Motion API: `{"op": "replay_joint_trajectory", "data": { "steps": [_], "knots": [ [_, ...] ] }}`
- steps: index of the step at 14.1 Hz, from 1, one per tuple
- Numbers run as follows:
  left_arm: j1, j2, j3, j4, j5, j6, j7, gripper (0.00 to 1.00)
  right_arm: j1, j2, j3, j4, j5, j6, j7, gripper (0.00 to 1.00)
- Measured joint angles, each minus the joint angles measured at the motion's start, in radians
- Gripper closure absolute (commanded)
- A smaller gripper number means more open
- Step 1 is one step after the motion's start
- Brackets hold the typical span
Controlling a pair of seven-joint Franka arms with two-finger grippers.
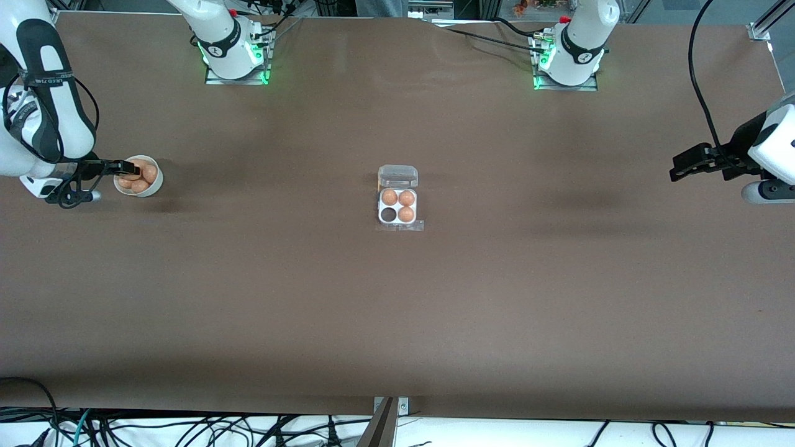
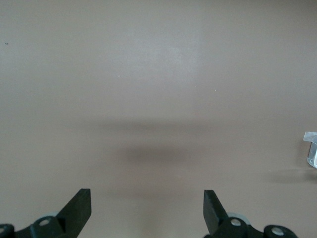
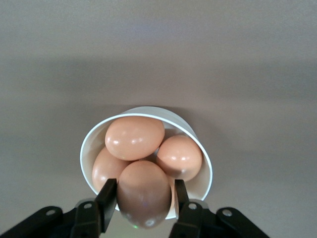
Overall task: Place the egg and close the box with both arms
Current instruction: 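Close the right gripper around one brown egg in the bowl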
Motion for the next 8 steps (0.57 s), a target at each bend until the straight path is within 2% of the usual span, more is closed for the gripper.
{"op": "replay_joint_trajectory", "data": {
  "steps": [8],
  "knots": [
    [0.0, 0.0, 0.0, 0.0, 0.0, 0.0, 0.0, 0.0, 0.0, 0.0, 0.001, 0.008, 0.001, -0.012, 0.0, 0.6]
  ]
}}
